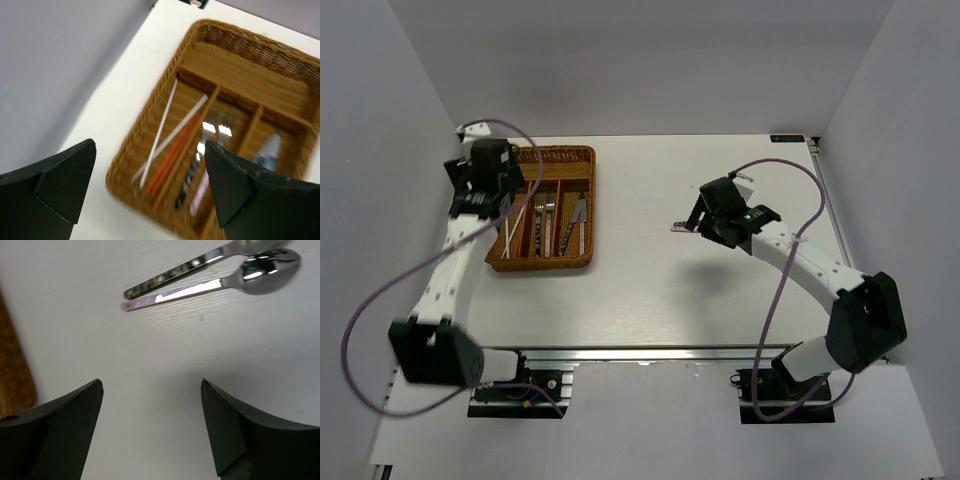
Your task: Sort the eating utensils into containers
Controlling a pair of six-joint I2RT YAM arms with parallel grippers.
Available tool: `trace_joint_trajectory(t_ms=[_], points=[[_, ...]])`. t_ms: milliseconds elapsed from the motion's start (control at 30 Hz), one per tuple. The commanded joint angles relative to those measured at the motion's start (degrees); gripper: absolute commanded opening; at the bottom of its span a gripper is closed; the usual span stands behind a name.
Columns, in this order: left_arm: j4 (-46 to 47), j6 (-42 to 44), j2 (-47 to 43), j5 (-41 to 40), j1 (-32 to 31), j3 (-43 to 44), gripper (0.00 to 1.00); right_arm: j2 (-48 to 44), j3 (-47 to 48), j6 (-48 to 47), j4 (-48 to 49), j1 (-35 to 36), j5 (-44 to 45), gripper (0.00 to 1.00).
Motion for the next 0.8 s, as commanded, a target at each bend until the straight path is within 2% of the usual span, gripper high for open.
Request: trace_joint_trajectory(t_ms=[0, 33, 67, 100, 200, 400, 767], points=[[-0.22, -3.74, -16.01, 9.16, 0.01, -10.75, 0.98, 3.77, 4.91, 12.73, -10.07, -0.91, 11.49, 0.79], [0.76, -4.35, -18.86, 10.03, -0.08, -13.74, 0.98, 5.52, 5.35, 14.05, -10.60, -1.00, 12.37, 0.74], [1.56, -4.70, -21.50, 11.00, -0.08, -16.47, 0.98, 6.58, 6.57, 17.11, -11.22, -1.69, 13.42, 0.64], [3.30, -5.05, -25.96, 12.49, -0.17, -21.72, 0.98, 8.77, 7.45, 18.36, -12.62, -2.05, 13.52, 0.63], [4.81, -5.14, -30.30, 12.77, -0.25, -29.30, 0.98, 14.03, 11.84, 22.23, -15.08, -4.32, 11.60, 0.62], [4.20, -6.29, -30.31, 19.27, -0.60, -32.05, 0.98, 23.97, 20.28, 32.68, -23.70, -6.01, 9.39, 0.59], [4.90, -6.11, -31.19, 23.31, -3.42, -32.67, 0.98, 36.73, 31.37, 33.75, -24.93, -6.88, 8.43, 0.58]])
